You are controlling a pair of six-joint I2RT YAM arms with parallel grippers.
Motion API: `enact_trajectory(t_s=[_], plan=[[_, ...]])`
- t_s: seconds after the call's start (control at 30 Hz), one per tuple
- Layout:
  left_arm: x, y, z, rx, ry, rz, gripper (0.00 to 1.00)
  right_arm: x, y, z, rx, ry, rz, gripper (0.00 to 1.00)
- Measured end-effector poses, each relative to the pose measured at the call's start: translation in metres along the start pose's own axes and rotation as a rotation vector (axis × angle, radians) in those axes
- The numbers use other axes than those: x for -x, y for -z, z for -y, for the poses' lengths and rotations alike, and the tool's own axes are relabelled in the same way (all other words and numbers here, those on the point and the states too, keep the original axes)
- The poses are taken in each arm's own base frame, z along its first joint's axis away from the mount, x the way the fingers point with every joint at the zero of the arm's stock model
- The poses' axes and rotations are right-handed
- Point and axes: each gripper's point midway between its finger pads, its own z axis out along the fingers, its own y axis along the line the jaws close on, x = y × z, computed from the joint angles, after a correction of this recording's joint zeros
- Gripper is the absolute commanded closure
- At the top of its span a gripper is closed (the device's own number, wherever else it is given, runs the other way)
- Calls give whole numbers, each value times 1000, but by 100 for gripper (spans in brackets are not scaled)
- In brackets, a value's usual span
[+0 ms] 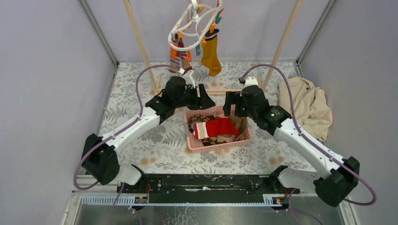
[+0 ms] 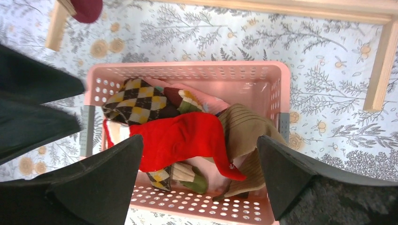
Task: Remove the socks clipped to the hanger
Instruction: Place the sock in the bin.
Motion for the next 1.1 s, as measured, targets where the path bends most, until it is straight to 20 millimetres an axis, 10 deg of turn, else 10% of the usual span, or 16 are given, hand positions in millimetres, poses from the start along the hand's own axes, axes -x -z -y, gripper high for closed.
enact_trajectory(t_s=[0.43, 1.1], plan=[[-1, 56, -4, 72, -24, 52, 30, -68, -58, 14, -59, 10, -274, 4], [-14, 58, -21, 108, -5, 15, 30, -148, -75, 31, -106, -7, -486, 5]])
